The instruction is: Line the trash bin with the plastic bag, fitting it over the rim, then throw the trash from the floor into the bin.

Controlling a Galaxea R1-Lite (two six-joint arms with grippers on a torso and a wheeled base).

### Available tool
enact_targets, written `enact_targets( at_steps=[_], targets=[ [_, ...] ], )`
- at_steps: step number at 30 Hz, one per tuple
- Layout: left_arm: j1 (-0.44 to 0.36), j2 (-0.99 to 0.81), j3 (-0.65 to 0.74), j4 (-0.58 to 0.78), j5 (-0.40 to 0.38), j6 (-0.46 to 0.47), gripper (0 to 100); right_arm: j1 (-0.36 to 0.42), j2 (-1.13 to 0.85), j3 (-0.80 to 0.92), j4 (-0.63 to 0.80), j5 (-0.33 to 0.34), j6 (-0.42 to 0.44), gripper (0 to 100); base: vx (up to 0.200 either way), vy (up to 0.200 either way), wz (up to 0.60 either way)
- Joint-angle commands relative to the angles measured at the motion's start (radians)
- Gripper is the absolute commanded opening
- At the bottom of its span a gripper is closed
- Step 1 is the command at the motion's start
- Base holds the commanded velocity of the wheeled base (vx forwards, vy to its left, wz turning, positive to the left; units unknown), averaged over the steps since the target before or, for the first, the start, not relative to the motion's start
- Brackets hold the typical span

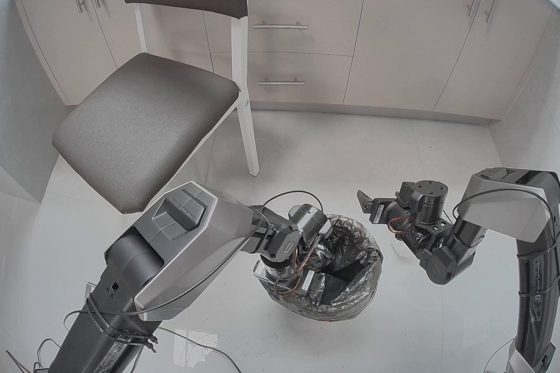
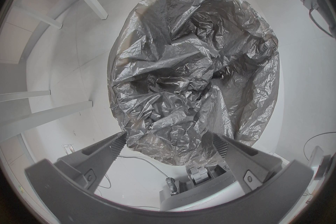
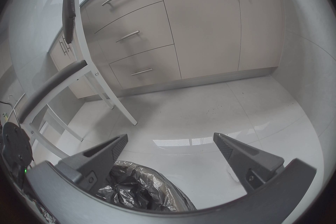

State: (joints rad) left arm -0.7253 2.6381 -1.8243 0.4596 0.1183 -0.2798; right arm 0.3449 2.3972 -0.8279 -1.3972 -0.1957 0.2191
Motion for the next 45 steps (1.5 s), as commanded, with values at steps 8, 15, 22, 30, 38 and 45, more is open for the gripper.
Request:
enact_targets(
  at_steps=[8,15,22,30,38,45],
  targets=[
    [0.015,0.123,-0.176,0.195,0.006,-0.007,100,0.002,0.003,0.0,-0.002,-0.001,0.0,100,0.0,0.0,0.0],
    [0.027,0.198,-0.176,0.369,0.004,-0.012,100,0.002,0.003,0.0,-0.003,-0.001,0.0,100,0.0,0.0,0.0],
    [0.027,0.215,-0.176,0.38,0.003,-0.052,100,0.002,0.007,0.003,-0.023,-0.001,-0.003,100,0.0,0.0,0.0],
    [0.024,0.26,-0.176,0.378,0.003,-0.151,100,0.0,0.008,0.003,-0.022,0.001,-0.004,100,0.0,0.0,0.0],
    [-0.002,0.253,-0.176,0.393,0.003,-0.28,100,0.0,0.01,0.001,-0.022,-0.001,-0.004,100,0.0,0.0,0.0],
    [-0.013,0.252,-0.176,0.436,0.006,-0.349,100,0.0,0.01,0.003,-0.023,0.001,-0.004,100,0.0,0.0,0.0]
  ],
)
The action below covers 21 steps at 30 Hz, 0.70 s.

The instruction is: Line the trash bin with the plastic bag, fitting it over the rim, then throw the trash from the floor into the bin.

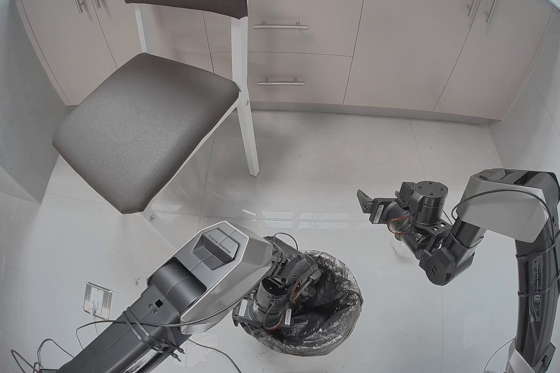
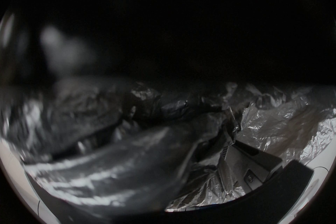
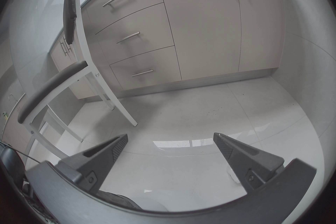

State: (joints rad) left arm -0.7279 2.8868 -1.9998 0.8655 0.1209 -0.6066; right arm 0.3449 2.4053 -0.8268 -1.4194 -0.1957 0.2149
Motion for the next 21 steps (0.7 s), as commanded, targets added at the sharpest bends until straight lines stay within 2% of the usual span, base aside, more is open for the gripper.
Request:
enact_targets(
  at_steps=[1,6,11,21],
  targets=[
    [-0.012,0.005,0.0,0.055,0.002,-0.032,100,0.0,0.001,0.0,-0.001,-0.001,0.0,100,0.0,0.0,0.0],
    [-0.019,0.035,0.0,0.141,0.002,-0.025,100,0.0,0.001,0.0,0.0,-0.001,-0.002,100,0.0,0.0,0.0],
    [-0.019,-0.014,0.0,0.136,0.002,-0.013,100,0.0,0.0,0.002,-0.001,0.001,-0.002,100,0.0,0.0,0.0],
    [-0.005,-0.083,0.0,0.013,0.003,-0.005,100,0.002,0.001,0.002,-0.001,0.001,-0.003,100,0.0,0.0,0.0]
  ],
)
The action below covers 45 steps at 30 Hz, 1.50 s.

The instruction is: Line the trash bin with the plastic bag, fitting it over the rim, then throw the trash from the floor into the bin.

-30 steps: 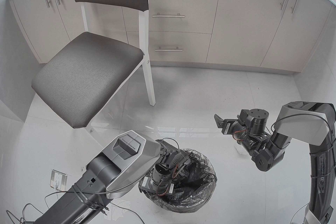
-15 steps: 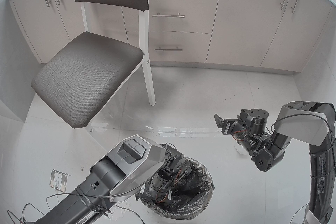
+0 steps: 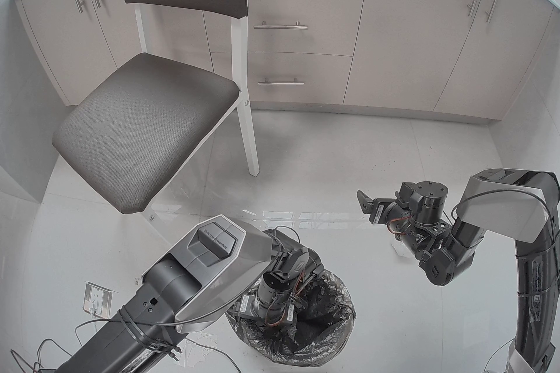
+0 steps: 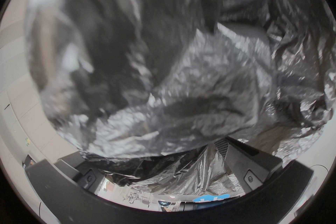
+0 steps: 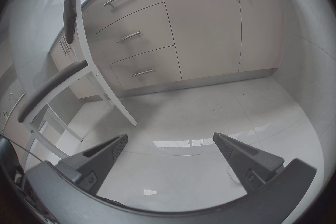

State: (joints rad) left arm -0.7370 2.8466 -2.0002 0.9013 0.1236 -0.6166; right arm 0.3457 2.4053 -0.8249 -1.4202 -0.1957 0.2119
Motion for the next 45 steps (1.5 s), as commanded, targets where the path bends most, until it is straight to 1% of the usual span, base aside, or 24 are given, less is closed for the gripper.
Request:
enact_targets(
  at_steps=[1,3,7,13,18,25,28,30,31,34,37,38,39,40,43,45],
  targets=[
    [0.004,-0.05,0.0,-0.03,0.001,0.014,100,0.001,0.001,0.0,0.0,0.001,0.0,100,0.0,0.0,0.0],
    [0.002,-0.059,0.0,-0.051,0.001,0.028,100,0.001,0.003,0.001,0.0,0.001,0.0,100,0.0,0.0,0.0],
    [0.004,-0.087,0.0,-0.094,0.001,0.026,100,-0.001,0.001,0.0,0.0,0.001,0.0,100,0.0,0.0,0.0],
    [0.001,-0.122,0.0,-0.104,0.001,0.02,100,-0.001,0.0,0.001,0.0,0.001,0.0,100,0.0,0.0,0.0],
    [0.001,-0.127,0.0,-0.14,0.008,0.018,100,0.001,0.001,0.001,-0.014,0.001,0.0,100,0.0,0.0,0.0],
    [0.001,-0.139,0.0,-0.143,0.021,0.012,100,-0.001,0.001,0.003,-0.011,0.001,0.0,100,0.0,0.0,0.0],
    [-0.002,-0.193,0.0,-0.125,0.022,-0.009,100,-0.001,-0.005,0.015,-0.003,0.004,-0.002,100,0.0,0.0,0.0],
    [-0.008,-0.234,0.0,-0.099,0.03,-0.025,100,-0.001,-0.015,0.047,0.0,0.018,-0.003,100,0.0,0.0,0.0],
    [-0.01,-0.251,0.0,-0.081,0.036,-0.029,100,0.001,-0.023,0.058,0.001,0.029,-0.005,100,0.0,0.0,0.0],
    [-0.024,-0.323,0.0,0.005,0.041,-0.046,100,0.007,-0.071,0.122,0.006,0.133,-0.009,100,0.0,0.0,0.0],
    [-0.035,-0.369,0.0,0.068,0.042,-0.069,100,0.01,-0.112,0.168,0.04,0.219,-0.011,100,0.0,0.0,0.0],
    [-0.035,-0.386,0.0,0.091,0.044,-0.078,100,0.012,-0.124,0.178,0.058,0.239,-0.009,100,0.0,0.0,0.0],
    [-0.035,-0.389,0.0,0.096,0.044,-0.081,100,0.012,-0.126,0.179,0.061,0.242,-0.011,100,0.0,0.0,0.0],
    [-0.035,-0.423,0.0,0.136,0.044,-0.101,100,0.018,-0.137,0.19,0.093,0.272,-0.011,100,0.0,0.0,0.0],
    [-0.028,-0.472,0.0,0.196,0.05,-0.114,100,0.025,-0.135,0.199,0.129,0.305,-0.02,100,0.0,0.0,0.0],
    [-0.018,-0.521,0.0,0.232,0.067,-0.114,100,0.032,-0.124,0.202,0.162,0.326,-0.045,100,0.0,0.0,0.0]
  ],
)
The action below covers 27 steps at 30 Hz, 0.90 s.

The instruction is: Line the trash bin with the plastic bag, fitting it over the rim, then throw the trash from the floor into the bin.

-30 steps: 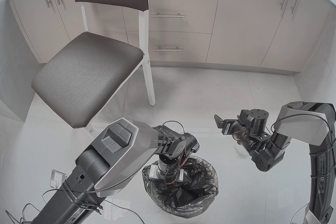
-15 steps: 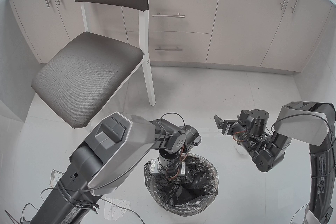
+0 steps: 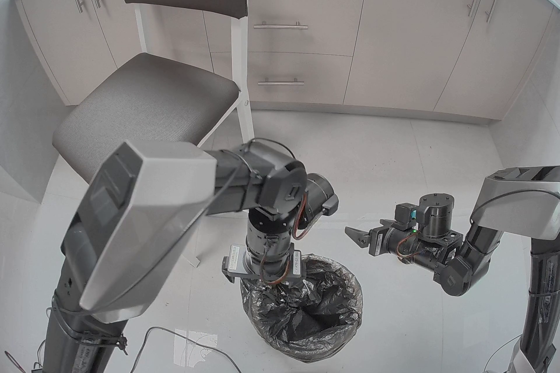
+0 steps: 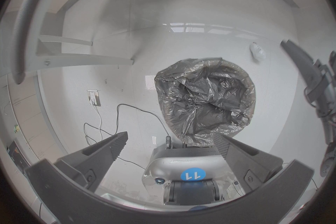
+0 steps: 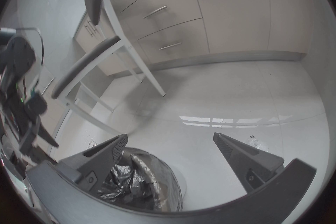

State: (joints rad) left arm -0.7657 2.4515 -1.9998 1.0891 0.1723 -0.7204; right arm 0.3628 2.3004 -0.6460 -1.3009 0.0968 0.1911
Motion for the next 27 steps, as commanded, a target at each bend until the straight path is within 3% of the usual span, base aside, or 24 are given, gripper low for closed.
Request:
enact_targets(
  at_steps=[1,8,14,18,19,21,22,23,27],
  targets=[
    [0.013,-0.129,0.0,0.046,0.019,-0.01,100,0.015,-0.018,0.023,0.045,0.034,-0.025,100,0.0,0.0,0.0],
    [0.088,-0.324,0.0,0.086,0.032,-0.01,100,0.065,0.08,0.011,0.08,0.037,-0.032,100,0.0,0.0,0.0],
    [0.192,-0.482,0.0,0.436,0.029,-0.047,100,0.09,0.132,0.009,0.078,0.037,-0.032,100,0.0,0.0,0.0],
    [0.281,-0.514,0.0,0.482,0.007,-0.123,100,0.102,0.152,0.005,0.08,0.037,-0.032,100,0.0,0.0,0.0],
    [0.385,-0.546,0.0,0.482,-0.073,-0.155,100,0.114,0.171,0.0,0.08,0.035,-0.032,100,0.0,0.0,0.0],
    [0.436,-0.571,0.0,0.482,-0.137,-0.151,100,0.117,0.177,-0.001,0.08,0.031,-0.032,100,0.0,0.0,0.0],
    [0.502,-0.617,0.0,0.482,-0.263,-0.136,100,0.119,0.177,-0.003,0.081,0.029,-0.032,100,0.0,0.0,0.0],
    [0.519,-0.635,0.0,0.482,-0.303,-0.128,100,0.119,0.177,-0.003,0.081,0.029,-0.032,100,0.0,0.0,0.0],
    [0.531,-0.75,0.0,0.469,-0.332,-0.057,100,0.119,0.188,-0.009,0.083,0.024,-0.038,100,0.0,0.0,0.0]
  ],
)
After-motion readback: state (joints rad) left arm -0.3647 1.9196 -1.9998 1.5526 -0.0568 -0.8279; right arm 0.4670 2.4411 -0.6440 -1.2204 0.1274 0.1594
